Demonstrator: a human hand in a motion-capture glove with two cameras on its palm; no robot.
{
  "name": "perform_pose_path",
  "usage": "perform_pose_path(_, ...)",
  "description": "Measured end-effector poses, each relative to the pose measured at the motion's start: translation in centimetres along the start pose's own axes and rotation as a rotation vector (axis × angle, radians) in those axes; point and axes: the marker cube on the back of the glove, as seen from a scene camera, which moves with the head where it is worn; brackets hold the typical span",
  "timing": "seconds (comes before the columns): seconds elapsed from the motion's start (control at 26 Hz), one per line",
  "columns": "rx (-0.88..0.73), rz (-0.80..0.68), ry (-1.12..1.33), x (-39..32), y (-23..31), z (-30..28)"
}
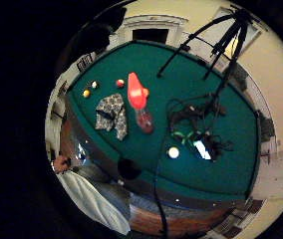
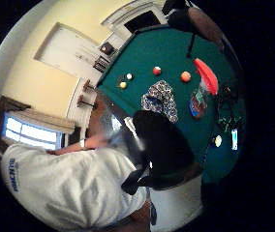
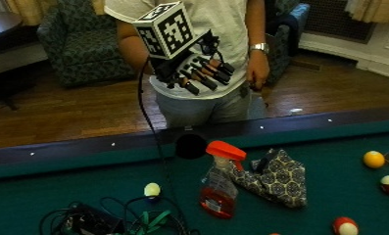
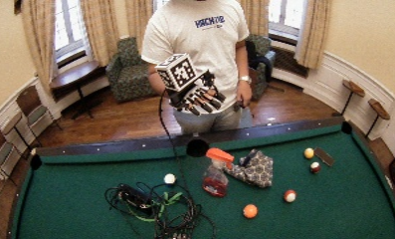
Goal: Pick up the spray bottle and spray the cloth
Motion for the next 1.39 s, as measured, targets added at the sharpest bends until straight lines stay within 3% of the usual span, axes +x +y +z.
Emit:
perform_pose_path(0.5,-0.075,-0.037,0.01,-0.8,-0.2,1.5)
perform_pose_path(0.92,-0.04,-0.048,-0.018,-0.7,-0.6,1.4)
perform_pose_path(1.39,0.045,0.046,-0.183,4.6,4.7,3.6)
